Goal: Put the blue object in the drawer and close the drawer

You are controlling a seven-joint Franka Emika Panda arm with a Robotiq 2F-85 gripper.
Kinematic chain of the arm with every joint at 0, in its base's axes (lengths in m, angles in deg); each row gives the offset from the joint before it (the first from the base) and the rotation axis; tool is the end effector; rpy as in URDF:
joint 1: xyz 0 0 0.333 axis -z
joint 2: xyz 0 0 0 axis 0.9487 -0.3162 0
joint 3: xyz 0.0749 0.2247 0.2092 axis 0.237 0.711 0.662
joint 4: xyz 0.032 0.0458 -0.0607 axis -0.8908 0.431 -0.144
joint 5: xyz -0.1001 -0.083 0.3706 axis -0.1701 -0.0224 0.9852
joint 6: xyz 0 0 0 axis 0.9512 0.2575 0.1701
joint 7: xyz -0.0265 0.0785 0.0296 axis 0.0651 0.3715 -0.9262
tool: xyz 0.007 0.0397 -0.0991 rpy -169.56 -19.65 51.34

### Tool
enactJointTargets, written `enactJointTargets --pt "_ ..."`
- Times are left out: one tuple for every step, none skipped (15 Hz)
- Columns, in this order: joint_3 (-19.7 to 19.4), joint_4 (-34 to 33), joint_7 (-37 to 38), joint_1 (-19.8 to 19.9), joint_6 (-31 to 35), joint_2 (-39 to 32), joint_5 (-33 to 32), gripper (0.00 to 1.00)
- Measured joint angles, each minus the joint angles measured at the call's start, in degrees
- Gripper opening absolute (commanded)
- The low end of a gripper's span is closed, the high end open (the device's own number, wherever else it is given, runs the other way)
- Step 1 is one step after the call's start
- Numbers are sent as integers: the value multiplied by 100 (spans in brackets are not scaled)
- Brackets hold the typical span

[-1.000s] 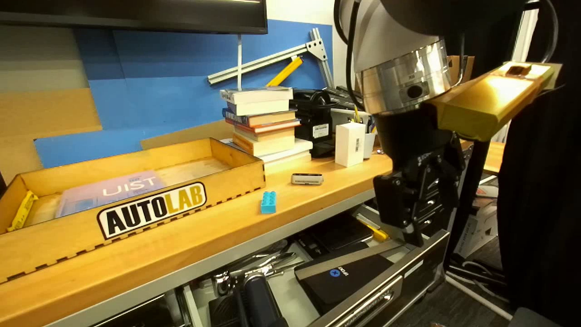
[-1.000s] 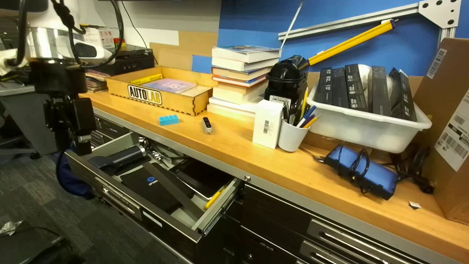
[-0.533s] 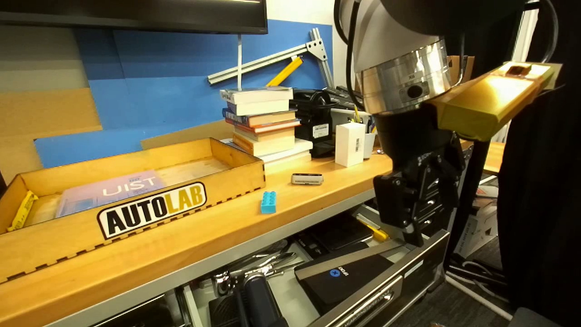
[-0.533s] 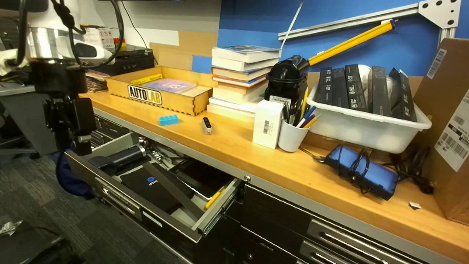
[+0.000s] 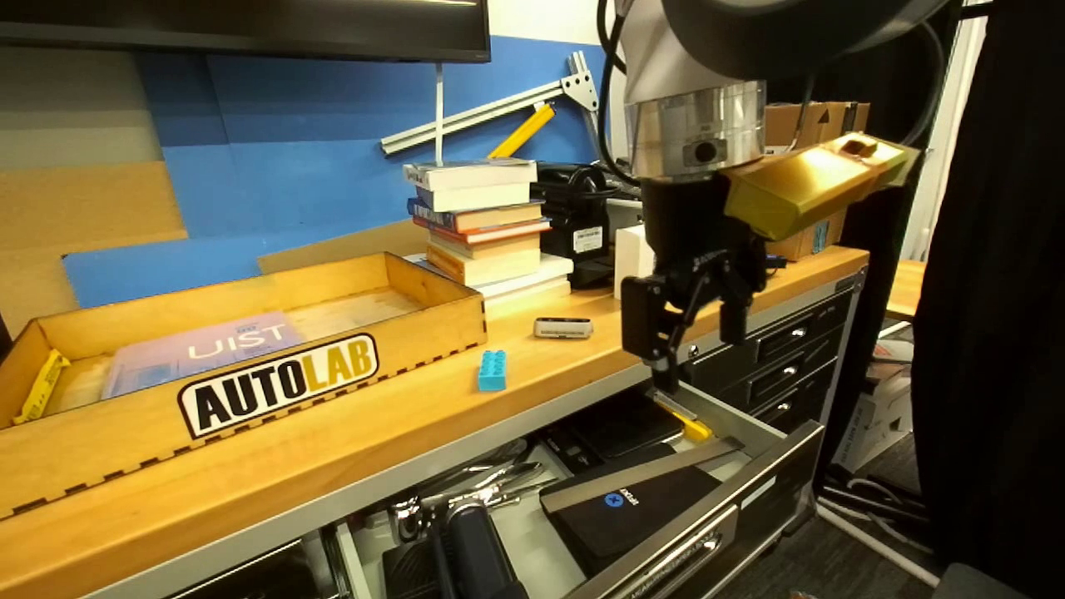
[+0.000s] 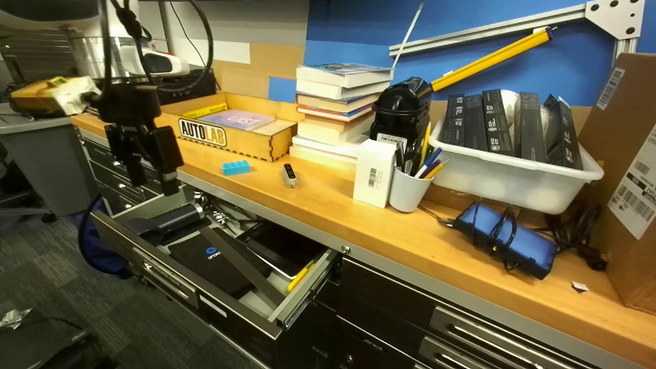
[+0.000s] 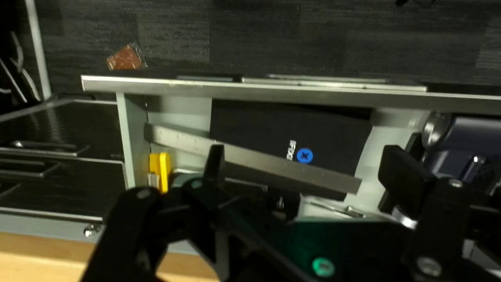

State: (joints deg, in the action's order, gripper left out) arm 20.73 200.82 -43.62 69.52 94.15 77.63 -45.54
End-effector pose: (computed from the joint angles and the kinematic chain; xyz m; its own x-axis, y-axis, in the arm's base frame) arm 0.3720 0.0713 0.4265 0.9986 0.0423 -0.0321 0.0471 -0.9849 0.1668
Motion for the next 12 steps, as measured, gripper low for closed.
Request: enactJointTargets --pt "-49 -171 -59 0 209 -196 -6 100" --pt "-84 -366 -97 0 369 -409 -6 100" --pt "-107 -585 -131 0 490 -643 -6 100" --pt "-120 -824 -166 0 569 -898 -5 100" --pt "-124 -1085 -202 -1 615 -1175 3 100" --pt "-125 -1327 -232 -6 638 -1430 10 100" --pt "-125 -1591 -248 -19 644 -1711 22 100" --pt "-125 -1833 -263 -36 644 -1970 38 100" --pt "-125 -2074 -290 -54 644 -2228 88 100" --pt "-125 -2301 -319 -74 643 -2474 148 100" --pt "-126 -2522 -348 -91 641 -2711 224 100" --pt "-127 -2727 -378 -103 641 -2931 295 100"
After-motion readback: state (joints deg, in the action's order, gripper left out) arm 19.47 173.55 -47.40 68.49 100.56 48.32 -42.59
